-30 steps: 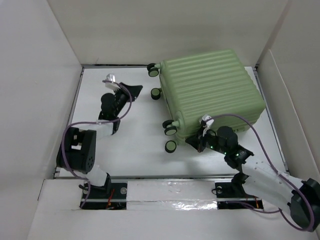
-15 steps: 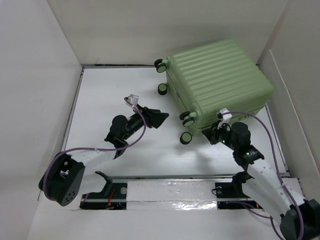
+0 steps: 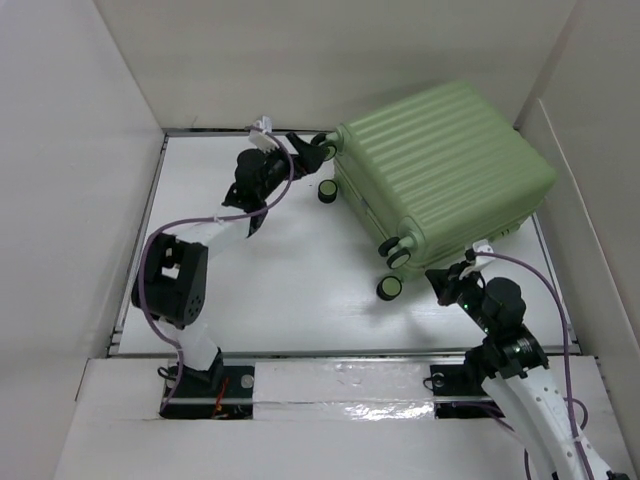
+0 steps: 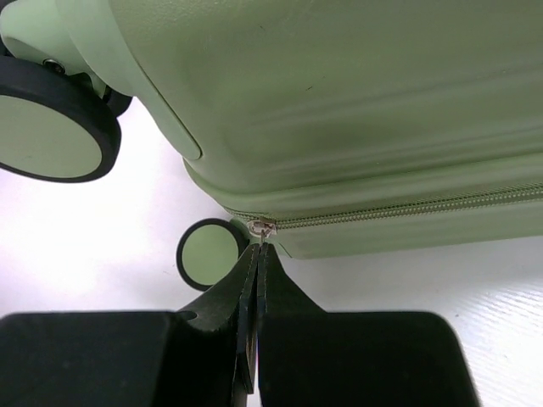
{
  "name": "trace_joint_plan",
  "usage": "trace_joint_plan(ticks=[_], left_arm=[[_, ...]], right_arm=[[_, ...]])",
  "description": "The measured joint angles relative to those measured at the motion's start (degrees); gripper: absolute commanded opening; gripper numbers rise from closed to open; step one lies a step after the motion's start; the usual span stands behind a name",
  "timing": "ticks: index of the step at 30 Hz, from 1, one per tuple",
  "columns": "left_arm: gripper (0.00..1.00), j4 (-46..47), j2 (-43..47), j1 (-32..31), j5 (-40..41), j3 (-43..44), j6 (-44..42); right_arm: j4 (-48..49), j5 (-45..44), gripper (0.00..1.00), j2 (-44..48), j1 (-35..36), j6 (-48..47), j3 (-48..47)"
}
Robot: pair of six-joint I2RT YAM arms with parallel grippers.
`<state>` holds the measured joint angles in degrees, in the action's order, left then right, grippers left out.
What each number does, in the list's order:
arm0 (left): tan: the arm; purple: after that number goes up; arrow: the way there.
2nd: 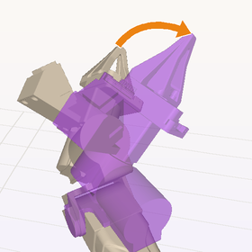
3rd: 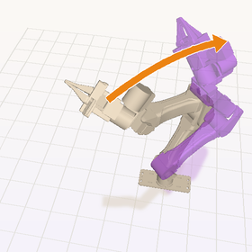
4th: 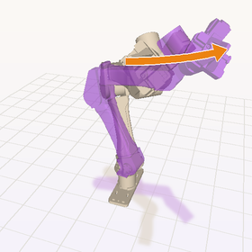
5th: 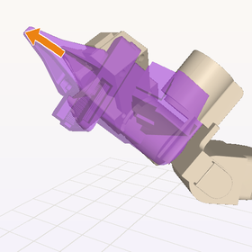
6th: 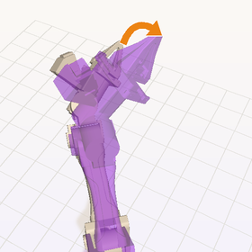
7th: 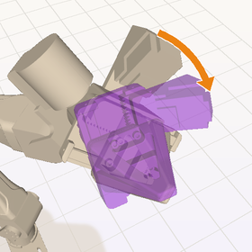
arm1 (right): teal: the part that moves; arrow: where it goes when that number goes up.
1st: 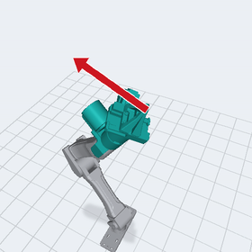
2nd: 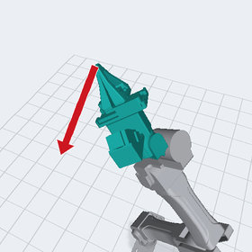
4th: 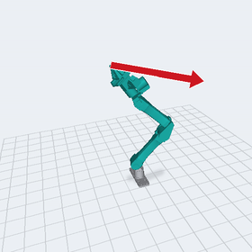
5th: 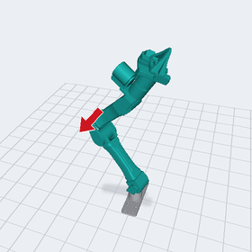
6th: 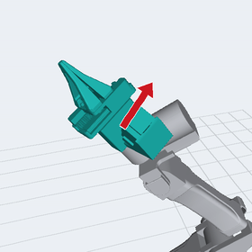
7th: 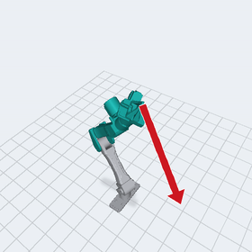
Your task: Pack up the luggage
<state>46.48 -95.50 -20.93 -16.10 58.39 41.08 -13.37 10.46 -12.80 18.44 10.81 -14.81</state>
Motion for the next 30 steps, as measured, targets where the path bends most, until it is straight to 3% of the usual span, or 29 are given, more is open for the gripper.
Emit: trace_joint_plan(ticks=[9,12,20,25,29,30], left_arm=[[0.89,-17.5,-13.5,0.6,-0.9,24.2,-8.4],[0.84,-20.4,-15.3,0.5,-1.1,26.7,-10.7],[0.84,-23.6,-17.5,0.0,-2.0,27.7,-14.4],[0.73,-24.6,-21.4,-0.1,-3.9,32.5,-15.1],[0.55,-25.5,-23.1,0.2,-5.9,34.3,-15.2],[0.45,-25.5,-23.3,0.3,-6.3,34.6,-15.1]], right_arm=[[-0.4,0.7,0.0,-2.3,0.0,-0.4,-0.8],[0.0,1.1,0.0,-2.6,0.0,-0.5,-0.8],[1.4,1.8,0.0,-4.5,0.0,-0.5,-0.8],[2.1,2.2,0.0,-5.4,0.0,-0.5,-0.8],[2.3,2.4,0.0,-5.4,0.0,-0.5,-0.8],[2.4,2.5,0.0,-5.4,0.0,-0.5,-0.8]])
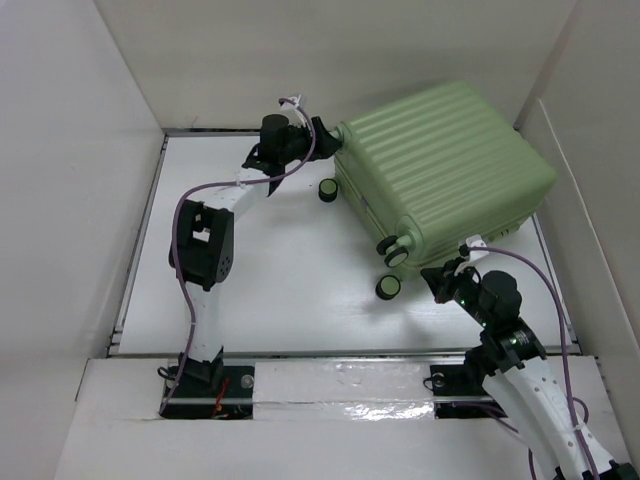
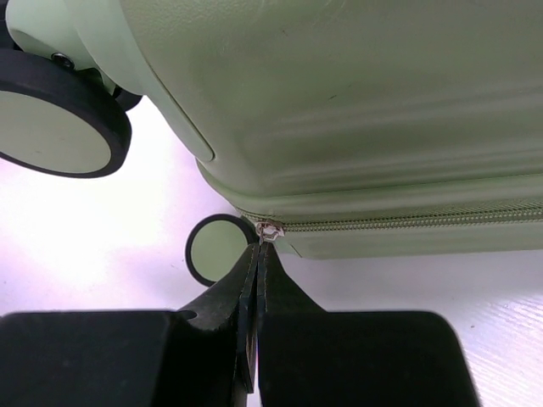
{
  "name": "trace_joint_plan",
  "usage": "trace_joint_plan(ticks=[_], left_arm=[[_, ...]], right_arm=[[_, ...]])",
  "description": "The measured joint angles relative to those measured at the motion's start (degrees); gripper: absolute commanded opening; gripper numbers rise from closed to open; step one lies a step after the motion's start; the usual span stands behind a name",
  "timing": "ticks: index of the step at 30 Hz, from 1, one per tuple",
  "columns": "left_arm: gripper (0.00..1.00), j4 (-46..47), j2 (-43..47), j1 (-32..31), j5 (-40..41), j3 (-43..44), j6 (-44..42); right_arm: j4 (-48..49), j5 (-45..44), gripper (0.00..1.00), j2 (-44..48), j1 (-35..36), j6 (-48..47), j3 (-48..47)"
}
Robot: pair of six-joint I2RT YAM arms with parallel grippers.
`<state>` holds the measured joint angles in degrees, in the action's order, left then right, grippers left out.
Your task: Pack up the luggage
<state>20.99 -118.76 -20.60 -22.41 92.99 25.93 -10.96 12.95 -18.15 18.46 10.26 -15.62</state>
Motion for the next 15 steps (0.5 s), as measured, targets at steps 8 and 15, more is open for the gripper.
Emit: trace_joint_plan(ticks=[8,15], left_arm=[[0.0,2.3,-0.6,0.9,-1.6,-0.5,0.0],[0.0,23.4,15.0,4.0,2.1,-29.5,4.0]], right_arm=[[0.7,0.1,0.0,-0.5,0.0,0.0,0.0],[3.5,1.2,0.0,-4.9,0.0,0.0,0.0]])
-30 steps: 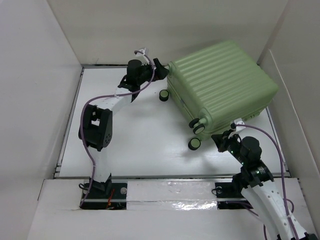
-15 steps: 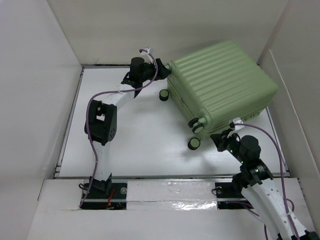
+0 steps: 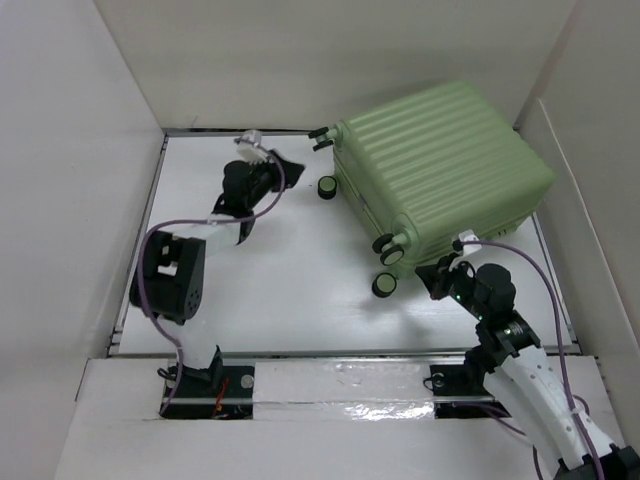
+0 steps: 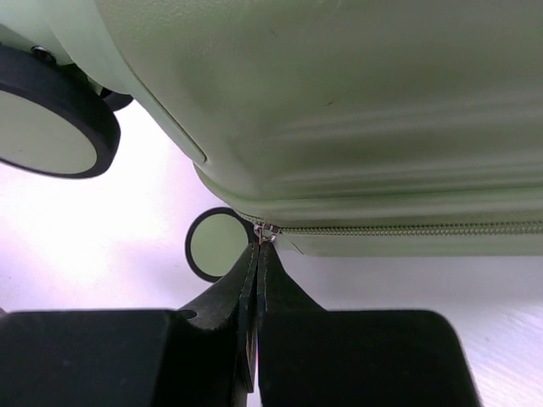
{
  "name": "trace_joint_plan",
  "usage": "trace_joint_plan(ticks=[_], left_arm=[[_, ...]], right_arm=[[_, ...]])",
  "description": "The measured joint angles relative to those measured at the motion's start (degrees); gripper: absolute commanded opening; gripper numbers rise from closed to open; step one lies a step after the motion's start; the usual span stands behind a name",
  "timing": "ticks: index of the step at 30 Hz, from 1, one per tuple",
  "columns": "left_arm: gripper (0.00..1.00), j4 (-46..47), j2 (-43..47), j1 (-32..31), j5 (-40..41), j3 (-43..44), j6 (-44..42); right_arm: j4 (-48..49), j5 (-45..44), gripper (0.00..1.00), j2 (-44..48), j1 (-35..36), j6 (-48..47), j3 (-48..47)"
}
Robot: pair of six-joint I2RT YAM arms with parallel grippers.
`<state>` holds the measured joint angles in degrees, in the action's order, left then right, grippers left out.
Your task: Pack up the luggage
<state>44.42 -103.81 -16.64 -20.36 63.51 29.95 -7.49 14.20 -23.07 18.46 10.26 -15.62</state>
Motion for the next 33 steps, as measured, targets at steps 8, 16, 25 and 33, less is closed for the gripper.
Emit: trace_joint_plan(ticks=[8,16,25,33], left_arm=[[0.0,8.0,11.2,2.8,3.4,-24.5,2.8],[0.74,9.0,16.5,-7.0,-1.2,-23.1,1.0],[0.98,-4.3,0.8,-1.3,-0.3,11.5,-4.7],[0.99,-32.8,-12.8,-2.4,-9.2,38.1,-26.4]], right_arm=[[9.6,4.3,0.0,-14.9,0.0,-1.3,-3.4],[7.4,3.8,0.0,-9.2,0.4,-1.5,-3.3],[-6.8,-0.7,0.0,7.2,0.2,-1.4,-2.3],[-8.8,1.5,0.0,10.1,0.4,-0.3,-5.0]])
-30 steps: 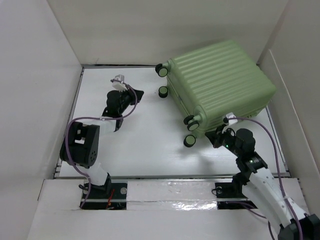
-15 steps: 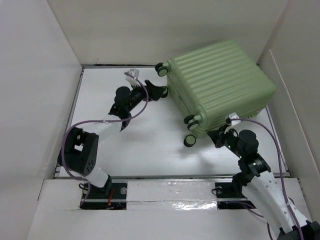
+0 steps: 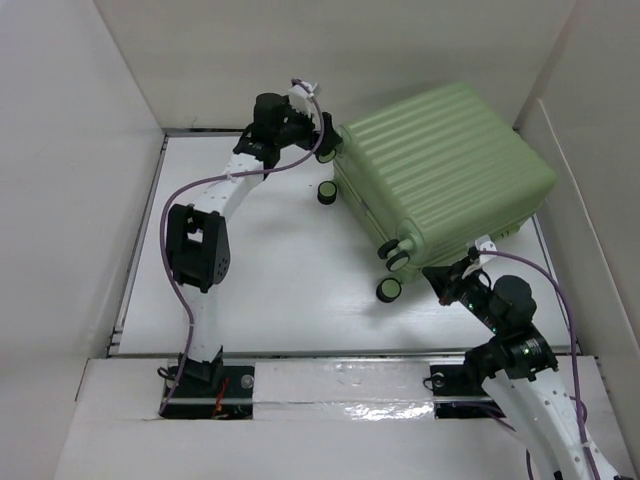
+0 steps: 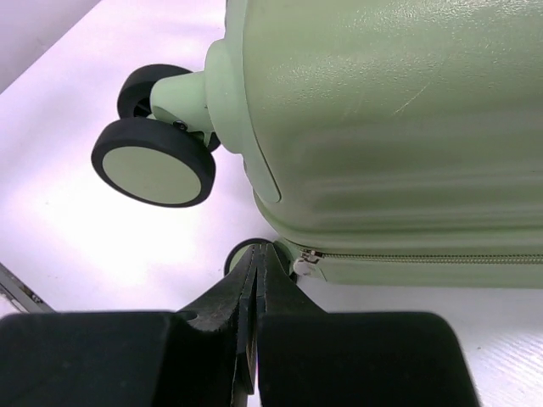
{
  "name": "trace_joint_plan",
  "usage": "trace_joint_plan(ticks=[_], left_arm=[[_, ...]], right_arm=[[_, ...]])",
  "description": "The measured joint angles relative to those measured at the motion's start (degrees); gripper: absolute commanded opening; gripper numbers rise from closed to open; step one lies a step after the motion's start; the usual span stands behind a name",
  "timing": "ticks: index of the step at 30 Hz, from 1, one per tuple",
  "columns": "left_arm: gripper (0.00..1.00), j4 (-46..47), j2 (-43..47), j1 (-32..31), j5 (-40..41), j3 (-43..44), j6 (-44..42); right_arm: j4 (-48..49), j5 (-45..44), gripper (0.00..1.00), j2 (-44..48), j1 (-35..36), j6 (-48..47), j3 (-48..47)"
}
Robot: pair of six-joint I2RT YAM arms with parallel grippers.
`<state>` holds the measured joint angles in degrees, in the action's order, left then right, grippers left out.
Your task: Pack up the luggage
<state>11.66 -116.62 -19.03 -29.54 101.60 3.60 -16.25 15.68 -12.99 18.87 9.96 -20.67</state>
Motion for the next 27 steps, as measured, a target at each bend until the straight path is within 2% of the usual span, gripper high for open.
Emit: trace_joint_plan(ticks=[3,6,9,11,12,15,16,17,19,20,23,27], left_arm=[[0.97,-7.9,-1.0,-0.7,-0.9,3.4,-6.4],[0.87,-12.7,-1.8,-0.9,-2.4,5.6,-10.3],[0.66,-16.2,-4.8,-0.8,-3.7,10.3,-12.6],[0.63,-17.6,-6.8,-0.8,-4.5,12.1,-13.7],[0.56,-18.2,-7.6,-0.9,-4.8,12.5,-14.1],[0.44,-18.6,-8.8,-0.9,-6.5,13.4,-14.9],[0.33,-19.1,-8.9,-0.9,-6.4,13.7,-15.3],[0.28,-19.5,-9.0,-0.9,-6.3,14.0,-15.6],[0.04,-19.8,-9.1,-1.1,-6.4,14.4,-15.8],[0.0,-19.8,-9.2,-1.1,-6.2,14.5,-15.8],[0.0,-19.6,-9.1,-1.1,-5.2,14.3,-15.4],[0.0,-12.5,-5.5,-1.4,-1.9,6.7,-13.7]], right_arm=[[0.0,0.2,0.0,-0.2,0.0,0.2,-0.1],[0.0,0.2,0.0,-0.3,0.0,0.2,-0.1],[-0.1,0.2,0.0,-0.5,0.0,0.2,-0.1],[0.0,0.2,0.0,-0.5,0.0,0.2,-0.1],[0.0,0.2,0.0,-0.5,0.0,0.3,-0.1],[0.0,0.2,0.0,-0.6,0.0,0.4,-0.1],[0.0,0.1,0.0,-0.7,0.0,0.6,-0.1],[0.0,-0.2,0.08,-0.8,0.0,0.7,-0.1],[0.2,-0.9,0.16,-1.4,0.0,1.2,-0.1],[0.3,-1.2,0.24,-1.8,0.0,1.2,-0.1],[0.5,-2.4,0.38,-3.4,0.0,1.8,-0.2],[0.8,-5.5,0.46,-5.7,0.0,1.9,-0.5]])
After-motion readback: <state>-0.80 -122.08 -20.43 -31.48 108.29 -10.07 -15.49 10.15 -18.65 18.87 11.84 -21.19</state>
